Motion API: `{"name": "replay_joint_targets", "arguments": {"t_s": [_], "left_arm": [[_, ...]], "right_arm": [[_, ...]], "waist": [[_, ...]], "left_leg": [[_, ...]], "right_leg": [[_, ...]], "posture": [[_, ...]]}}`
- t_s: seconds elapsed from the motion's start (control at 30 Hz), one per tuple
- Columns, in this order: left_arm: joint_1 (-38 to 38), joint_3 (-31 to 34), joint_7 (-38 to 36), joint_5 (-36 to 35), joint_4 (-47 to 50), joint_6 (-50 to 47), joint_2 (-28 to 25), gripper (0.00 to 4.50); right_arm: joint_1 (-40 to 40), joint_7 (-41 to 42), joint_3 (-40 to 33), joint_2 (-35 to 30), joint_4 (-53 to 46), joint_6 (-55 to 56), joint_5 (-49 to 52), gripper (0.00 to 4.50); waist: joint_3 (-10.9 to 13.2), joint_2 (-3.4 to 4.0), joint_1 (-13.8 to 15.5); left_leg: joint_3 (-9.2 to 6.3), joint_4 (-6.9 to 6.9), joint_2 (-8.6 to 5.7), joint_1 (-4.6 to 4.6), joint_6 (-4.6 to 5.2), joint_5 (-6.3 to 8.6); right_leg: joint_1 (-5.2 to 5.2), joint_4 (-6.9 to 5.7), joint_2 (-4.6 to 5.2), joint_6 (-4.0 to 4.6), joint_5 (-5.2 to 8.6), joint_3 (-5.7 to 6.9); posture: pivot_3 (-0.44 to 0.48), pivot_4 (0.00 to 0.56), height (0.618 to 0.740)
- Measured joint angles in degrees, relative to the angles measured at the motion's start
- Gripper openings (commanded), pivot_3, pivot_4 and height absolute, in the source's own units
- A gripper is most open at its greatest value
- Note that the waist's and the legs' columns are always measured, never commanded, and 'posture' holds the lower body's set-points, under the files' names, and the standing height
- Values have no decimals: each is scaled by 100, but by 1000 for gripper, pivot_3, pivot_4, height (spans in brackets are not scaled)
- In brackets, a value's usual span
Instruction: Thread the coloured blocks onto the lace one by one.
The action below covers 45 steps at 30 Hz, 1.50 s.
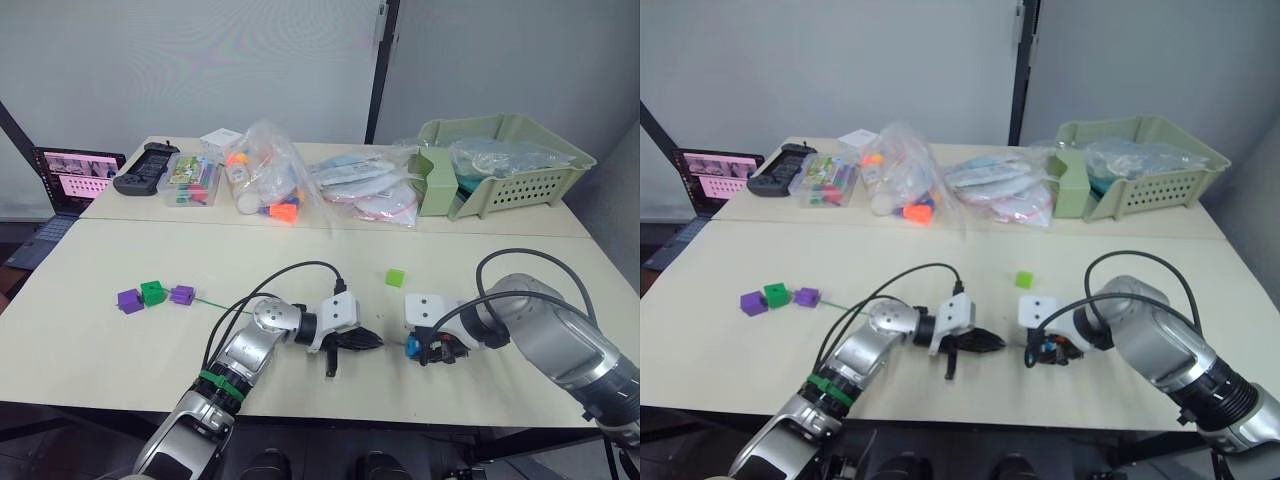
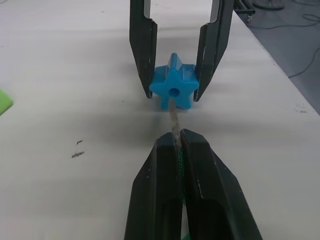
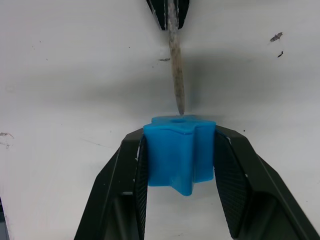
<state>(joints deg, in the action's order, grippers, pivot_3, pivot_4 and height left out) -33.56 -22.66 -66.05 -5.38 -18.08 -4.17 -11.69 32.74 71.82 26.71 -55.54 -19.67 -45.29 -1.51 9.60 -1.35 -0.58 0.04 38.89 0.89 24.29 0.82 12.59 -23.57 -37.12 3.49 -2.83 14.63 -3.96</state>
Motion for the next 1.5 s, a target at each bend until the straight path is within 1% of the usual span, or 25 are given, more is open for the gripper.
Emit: {"name": "replay_joint_targets", "arguments": {"t_s": [0.2,0.33,0.73,1.0,1.07,1.1,1.2,1.23,1.33,1.5], "left_arm": [[-243,-101,-25,82,-314,34,185,0],[-278,-130,18,101,-522,57,366,0],[-354,-149,141,306,-730,60,681,0],[-354,-152,202,318,-764,59,742,0],[-354,-148,231,314,-764,51,749,711],[-354,-111,250,301,-761,43,772,963],[-355,-35,278,242,-719,9,790,2046],[-355,-27,278,232,-694,5,787,2297],[-361,-19,232,185,-454,-21,637,3255],[-328,15,20,114,-164,-143,194,3298]], "right_arm": [[0,-1,0,2,3,1,-1,1341],[0,4,0,2,-4,-1,0,1341],[-23,0,-6,-15,-63,-49,6,1341],[-25,-14,-8,-15,-100,-108,7,1341],[-26,-30,-8,-15,-100,-115,9,1341],[-32,-44,-8,-15,-100,-121,8,1341],[-36,-72,-7,-14,-102,-128,12,1341],[-36,-77,-7,-13,-102,-128,13,1341],[-39,-108,-7,-1,-111,-128,30,1341],[-43,-128,-7,3,-115,-128,47,1341]], "waist": [[0,0,2],[0,0,-2],[0,0,2],[0,0,1],[0,0,1],[0,0,4],[0,0,4],[0,0,3],[0,0,-4],[0,1,-9]], "left_leg": [[0,1,-1,0,0,0],[-1,0,0,0,0,0],[-1,1,-1,0,0,0],[-2,0,-1,0,0,0],[-2,1,-1,0,0,0],[-2,1,-1,0,0,0],[-2,1,-1,-1,0,0],[-2,1,-1,-1,0,0],[-2,0,0,-3,0,0],[-3,0,0,-4,0,0]], "right_leg": [[1,0,0,0,0,0],[1,0,-1,0,0,0],[1,0,0,0,0,0],[1,0,0,0,0,0],[1,0,0,0,0,0],[1,0,0,0,0,0],[3,0,0,0,0,0],[3,0,0,0,0,0],[3,-1,-1,0,0,0],[3,-2,-1,0,0,0]], "posture": [[0,150,737],[0,150,737],[0,150,737],[0,150,737],[0,150,737],[0,150,737],[0,150,737],[0,150,737],[0,150,737],[0,150,737]]}}
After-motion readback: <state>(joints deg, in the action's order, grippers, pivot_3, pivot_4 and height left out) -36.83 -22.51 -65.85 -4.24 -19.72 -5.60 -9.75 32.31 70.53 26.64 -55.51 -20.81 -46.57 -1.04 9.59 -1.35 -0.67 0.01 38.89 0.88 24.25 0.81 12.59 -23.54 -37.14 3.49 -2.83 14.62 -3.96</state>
